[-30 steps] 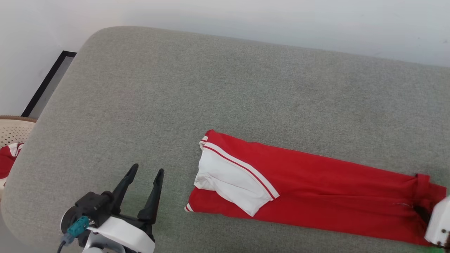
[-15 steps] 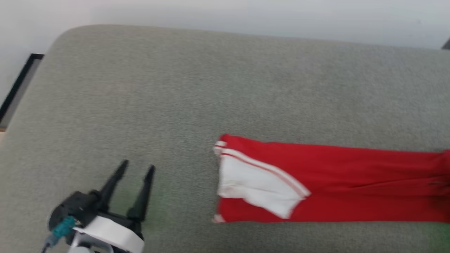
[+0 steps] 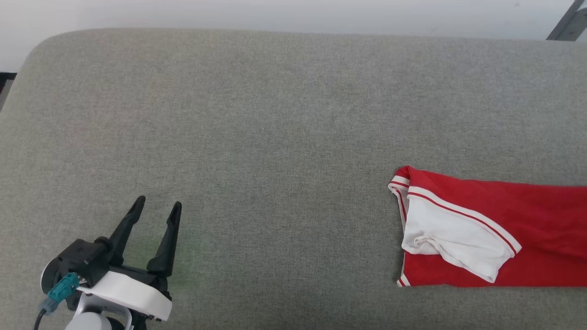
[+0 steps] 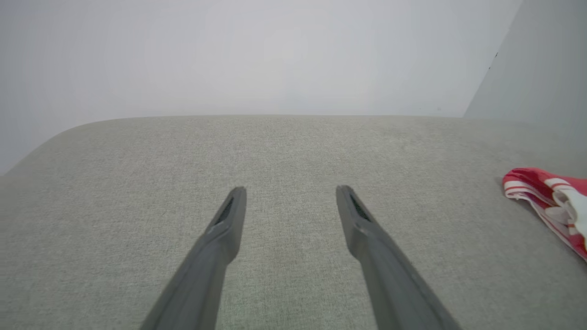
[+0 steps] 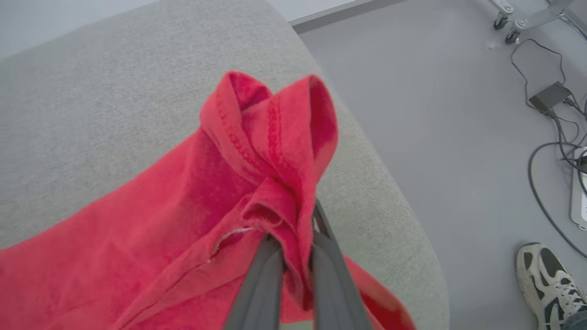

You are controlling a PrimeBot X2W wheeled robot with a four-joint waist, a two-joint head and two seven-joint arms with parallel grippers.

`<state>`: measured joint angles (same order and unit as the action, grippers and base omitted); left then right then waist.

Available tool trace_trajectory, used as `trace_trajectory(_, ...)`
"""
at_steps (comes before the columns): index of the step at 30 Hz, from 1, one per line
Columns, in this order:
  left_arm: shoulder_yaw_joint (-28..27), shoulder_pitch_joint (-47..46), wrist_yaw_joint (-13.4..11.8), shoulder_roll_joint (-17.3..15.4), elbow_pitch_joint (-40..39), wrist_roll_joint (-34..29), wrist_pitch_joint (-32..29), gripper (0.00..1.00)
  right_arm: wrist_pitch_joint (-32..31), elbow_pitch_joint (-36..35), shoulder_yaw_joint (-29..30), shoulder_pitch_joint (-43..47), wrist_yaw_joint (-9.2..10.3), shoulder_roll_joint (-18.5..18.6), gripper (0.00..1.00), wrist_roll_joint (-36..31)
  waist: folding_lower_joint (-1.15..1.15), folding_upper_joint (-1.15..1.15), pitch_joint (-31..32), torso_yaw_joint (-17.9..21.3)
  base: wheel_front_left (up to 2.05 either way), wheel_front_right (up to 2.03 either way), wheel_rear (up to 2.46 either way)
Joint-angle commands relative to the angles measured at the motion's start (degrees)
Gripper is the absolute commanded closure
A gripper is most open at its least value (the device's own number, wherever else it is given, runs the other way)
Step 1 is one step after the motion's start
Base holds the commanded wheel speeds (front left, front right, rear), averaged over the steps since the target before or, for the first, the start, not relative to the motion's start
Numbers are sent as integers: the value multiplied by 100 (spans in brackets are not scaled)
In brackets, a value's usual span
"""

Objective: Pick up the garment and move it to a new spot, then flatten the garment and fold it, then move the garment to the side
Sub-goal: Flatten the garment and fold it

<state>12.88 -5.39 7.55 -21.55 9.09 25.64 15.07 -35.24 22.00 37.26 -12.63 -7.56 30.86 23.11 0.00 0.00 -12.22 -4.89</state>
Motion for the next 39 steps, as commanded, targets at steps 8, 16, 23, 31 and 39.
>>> trace_trajectory(8, 61, 91, -16, 73, 94, -85, 11, 0, -517, -988, -1304, 331, 10, -301, 100, 605, 0, 0, 215, -46, 0, 0, 0)
trace_trajectory(16, 163, 124, -16, 105, 128, -109, 11, 0, -1107, -2557, -2928, 475, 10, -703, 100, 1075, 0, 0, 318, -231, 0, 0, 0)
trace_trajectory(23, 272, 1, -16, 66, 214, -64, 11, 0, -1375, -3035, -4030, 358, 9, -851, 100, 1063, 0, 0, 333, -442, 0, 0, 0)
trace_trajectory(31, 308, -37, -16, 88, 170, -94, 11, 0, -1217, -2485, -4806, 189, 9, -850, 100, 986, 0, 0, 308, -555, 0, 0, 0)
trace_trajectory(39, 293, -89, -16, 65, 152, -95, 11, 0, -634, -1836, -5122, 1, 10, -771, 3, 1095, 0, 0, 316, -494, 0, 0, 0)
